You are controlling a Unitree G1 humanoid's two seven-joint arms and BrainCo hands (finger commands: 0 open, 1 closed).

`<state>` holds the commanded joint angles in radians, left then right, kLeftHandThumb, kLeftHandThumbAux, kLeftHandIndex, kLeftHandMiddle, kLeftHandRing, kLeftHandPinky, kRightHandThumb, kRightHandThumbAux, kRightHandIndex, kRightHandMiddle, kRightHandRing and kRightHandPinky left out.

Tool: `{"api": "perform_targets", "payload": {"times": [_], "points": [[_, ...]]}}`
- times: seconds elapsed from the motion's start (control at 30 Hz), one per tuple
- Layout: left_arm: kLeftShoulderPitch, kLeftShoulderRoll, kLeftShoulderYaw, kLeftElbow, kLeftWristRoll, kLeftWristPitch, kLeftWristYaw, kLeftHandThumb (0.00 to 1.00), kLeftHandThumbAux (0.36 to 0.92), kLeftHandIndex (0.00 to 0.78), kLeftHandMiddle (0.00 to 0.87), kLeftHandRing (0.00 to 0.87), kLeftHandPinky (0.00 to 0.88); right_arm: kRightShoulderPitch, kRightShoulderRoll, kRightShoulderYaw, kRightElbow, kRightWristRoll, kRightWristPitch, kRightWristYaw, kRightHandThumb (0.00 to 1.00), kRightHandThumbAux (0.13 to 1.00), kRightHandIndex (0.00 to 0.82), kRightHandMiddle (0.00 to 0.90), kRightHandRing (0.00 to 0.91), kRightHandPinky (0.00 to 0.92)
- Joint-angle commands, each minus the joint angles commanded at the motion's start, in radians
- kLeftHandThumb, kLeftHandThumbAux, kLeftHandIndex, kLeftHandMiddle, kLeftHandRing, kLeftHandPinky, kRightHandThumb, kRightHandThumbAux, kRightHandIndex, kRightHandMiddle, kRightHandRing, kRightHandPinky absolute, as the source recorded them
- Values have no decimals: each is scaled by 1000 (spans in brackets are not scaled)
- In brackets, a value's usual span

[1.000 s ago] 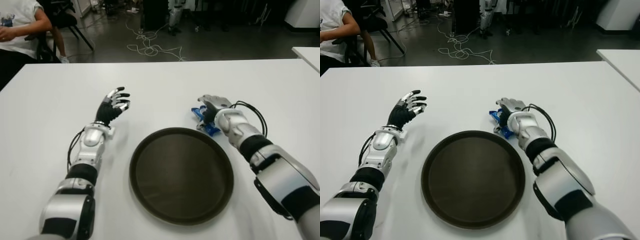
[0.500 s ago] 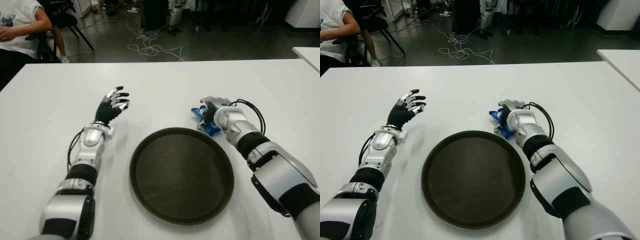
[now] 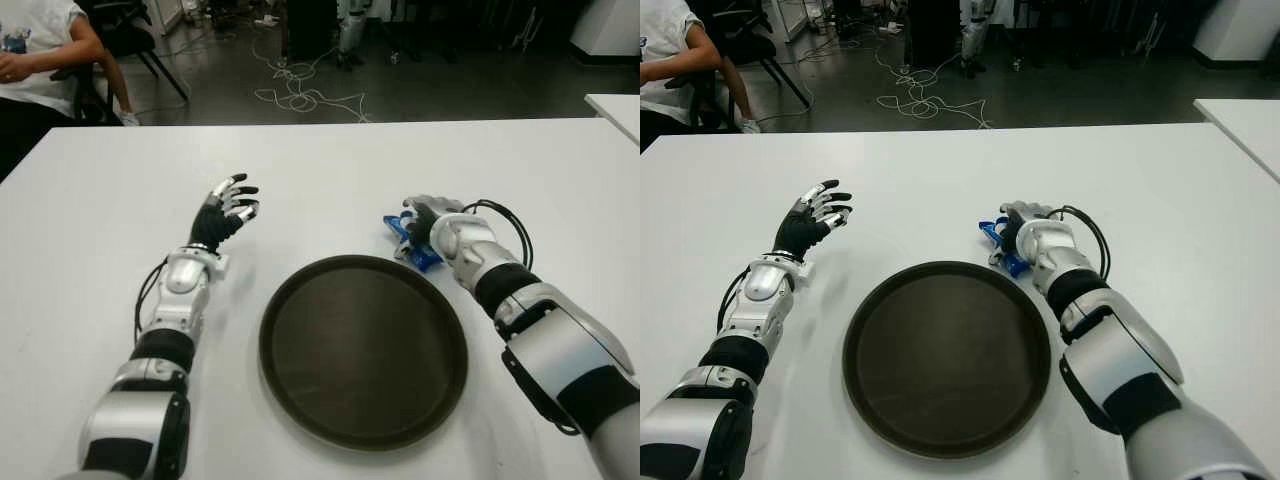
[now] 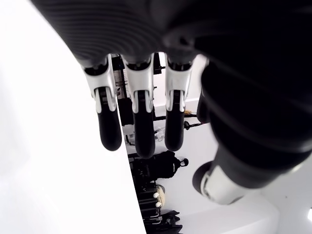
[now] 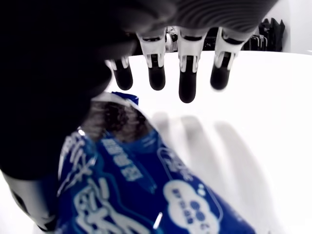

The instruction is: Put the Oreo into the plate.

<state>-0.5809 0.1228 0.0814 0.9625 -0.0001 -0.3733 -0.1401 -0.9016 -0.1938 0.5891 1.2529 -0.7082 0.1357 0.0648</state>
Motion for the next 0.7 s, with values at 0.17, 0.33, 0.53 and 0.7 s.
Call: {"api": "perform_targets", "payload": {"times": [0.17, 0.33, 0.53, 0.7], "points": [[-3, 3, -1, 8, 0, -6, -6, 371, 789, 167, 274, 281, 313, -4, -7, -3, -3, 0, 4, -12, 0, 811, 96, 114, 128, 136], [-3, 4, -1, 8, 0, -9, -6, 358, 799, 167, 270, 274, 300, -8, -18, -10, -11, 3, 3, -22, 0, 835, 104, 113, 128, 145], [-4, 0, 3, 9, -3, -9, 1, 367, 806, 169, 273, 275, 301, -20, -29, -12, -7, 4, 5, -11, 0, 854, 126, 122, 137, 172], [-2, 1, 3, 7, -3, -13, -2, 374, 795, 171, 275, 280, 310, -28, -36, -17, -8, 9, 10, -5, 0, 880, 160, 155, 173, 218]]}}
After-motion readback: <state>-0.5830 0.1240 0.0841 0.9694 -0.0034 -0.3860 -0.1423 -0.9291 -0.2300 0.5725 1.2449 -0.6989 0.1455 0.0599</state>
